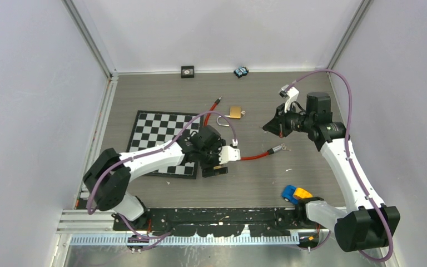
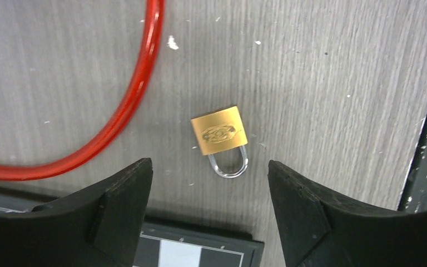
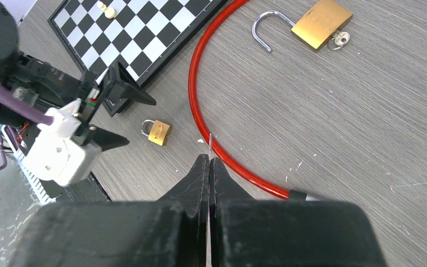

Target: Unlock with the key

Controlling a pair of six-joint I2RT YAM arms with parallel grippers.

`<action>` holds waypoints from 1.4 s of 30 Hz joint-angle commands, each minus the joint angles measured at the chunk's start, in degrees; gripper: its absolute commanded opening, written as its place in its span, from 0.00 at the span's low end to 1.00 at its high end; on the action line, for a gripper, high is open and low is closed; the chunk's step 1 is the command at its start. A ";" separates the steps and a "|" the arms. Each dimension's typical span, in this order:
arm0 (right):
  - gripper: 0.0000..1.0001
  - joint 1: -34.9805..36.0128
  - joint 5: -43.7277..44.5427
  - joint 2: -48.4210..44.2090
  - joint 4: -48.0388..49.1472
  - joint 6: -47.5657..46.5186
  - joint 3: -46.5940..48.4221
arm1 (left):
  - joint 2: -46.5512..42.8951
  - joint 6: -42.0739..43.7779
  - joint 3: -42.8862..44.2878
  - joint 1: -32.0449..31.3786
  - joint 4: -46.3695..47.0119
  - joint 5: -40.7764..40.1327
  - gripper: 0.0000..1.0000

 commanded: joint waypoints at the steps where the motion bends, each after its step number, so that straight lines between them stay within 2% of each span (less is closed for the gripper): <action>1: 0.01 -0.27 -0.66 0.02 0.43 -1.43 0.03 | 4.26 -9.07 1.61 0.07 1.00 2.75 0.80; 11: 0.01 -0.27 -1.06 0.17 0.15 -1.31 0.03 | 9.81 -11.68 2.71 0.07 3.92 -3.04 0.83; 25: 0.01 -0.27 -1.67 0.02 0.11 -1.13 0.03 | 13.43 -12.45 3.71 -0.09 2.94 -2.21 0.64; 33: 0.01 -0.27 -1.89 -0.01 0.15 -1.13 0.03 | 13.31 -12.24 3.92 -0.11 1.96 -1.65 0.50; 42: 0.01 -0.27 -2.79 -0.56 2.17 1.82 -0.61 | 9.56 -8.05 0.85 -0.10 5.07 0.44 0.19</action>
